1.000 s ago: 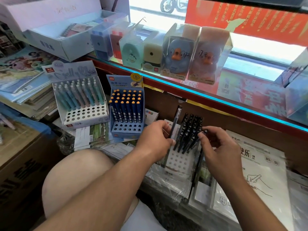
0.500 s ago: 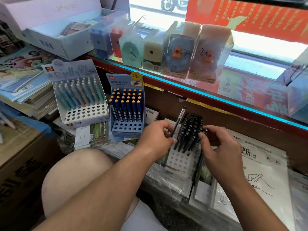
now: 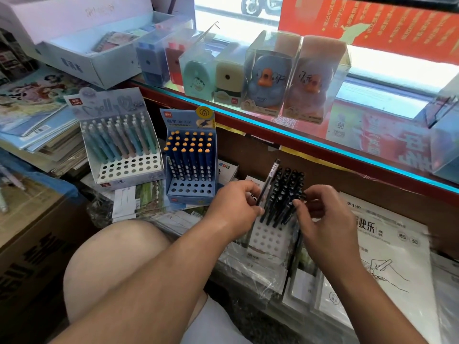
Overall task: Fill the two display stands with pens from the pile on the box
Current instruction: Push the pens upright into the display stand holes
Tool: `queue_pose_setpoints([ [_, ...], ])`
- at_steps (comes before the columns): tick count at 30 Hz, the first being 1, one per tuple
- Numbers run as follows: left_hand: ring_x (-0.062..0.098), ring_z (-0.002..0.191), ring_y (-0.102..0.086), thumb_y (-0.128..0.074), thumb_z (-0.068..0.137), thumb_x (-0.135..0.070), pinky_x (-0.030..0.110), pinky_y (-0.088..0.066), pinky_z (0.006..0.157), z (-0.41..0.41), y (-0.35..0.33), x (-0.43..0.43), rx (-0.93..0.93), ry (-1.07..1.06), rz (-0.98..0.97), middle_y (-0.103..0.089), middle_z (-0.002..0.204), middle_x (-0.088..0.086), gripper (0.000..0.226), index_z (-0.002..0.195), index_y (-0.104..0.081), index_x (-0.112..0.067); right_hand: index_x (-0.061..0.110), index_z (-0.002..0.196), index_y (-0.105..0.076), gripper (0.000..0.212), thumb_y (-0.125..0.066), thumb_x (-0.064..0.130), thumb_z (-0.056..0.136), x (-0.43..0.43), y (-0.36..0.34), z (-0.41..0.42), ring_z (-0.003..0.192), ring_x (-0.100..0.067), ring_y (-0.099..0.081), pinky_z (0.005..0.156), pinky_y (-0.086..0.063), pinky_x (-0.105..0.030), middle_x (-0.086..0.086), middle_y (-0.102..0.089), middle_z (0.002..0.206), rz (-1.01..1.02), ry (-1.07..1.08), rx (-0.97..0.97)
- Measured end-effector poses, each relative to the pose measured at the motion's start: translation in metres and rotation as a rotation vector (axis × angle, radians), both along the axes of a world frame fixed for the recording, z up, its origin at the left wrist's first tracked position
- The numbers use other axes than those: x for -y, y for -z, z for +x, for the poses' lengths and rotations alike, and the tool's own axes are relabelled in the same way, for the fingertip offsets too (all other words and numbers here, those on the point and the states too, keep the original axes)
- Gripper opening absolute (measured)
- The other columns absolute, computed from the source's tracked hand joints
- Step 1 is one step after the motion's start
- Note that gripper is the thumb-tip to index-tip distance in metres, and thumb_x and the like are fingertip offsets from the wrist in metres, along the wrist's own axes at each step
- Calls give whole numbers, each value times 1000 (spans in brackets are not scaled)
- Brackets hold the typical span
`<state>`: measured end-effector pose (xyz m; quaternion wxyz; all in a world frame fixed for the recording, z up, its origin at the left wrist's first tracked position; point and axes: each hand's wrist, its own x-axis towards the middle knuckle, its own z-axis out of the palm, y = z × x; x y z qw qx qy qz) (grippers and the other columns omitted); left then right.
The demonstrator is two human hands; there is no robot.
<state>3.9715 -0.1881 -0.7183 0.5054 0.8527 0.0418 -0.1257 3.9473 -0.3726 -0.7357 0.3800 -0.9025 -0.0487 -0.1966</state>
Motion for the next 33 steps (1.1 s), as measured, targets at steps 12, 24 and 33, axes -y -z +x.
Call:
queue_pose_setpoints([
  [12,10,71,-56,-74,91,-8,30,-53,73,-6,-4,0,-3,48,-15,-57,73,-8,17,92,-71,-25,23,110,-65,19,-70,22,92,-1,-3,-2,77,-4,-59,64,-50,-21,10,-60,91,39,18,-86],
  [24,13,90,-65,-76,90,-13,38,-59,87,-15,-10,1,68,160,48,-67,94,-6,20,103,-72,-27,25,107,-72,16,-66,14,97,-8,-41,0,78,-16,-73,71,-62,-29,6,-74,88,426,-196,-124],
  [33,22,106,-61,-75,88,-45,42,-54,92,-18,2,-5,-62,318,506,-62,116,-3,56,133,-49,-26,29,115,-71,20,-67,24,96,-2,-31,-6,83,-5,-71,75,-61,-23,11,-72,97,252,-48,-73],
])
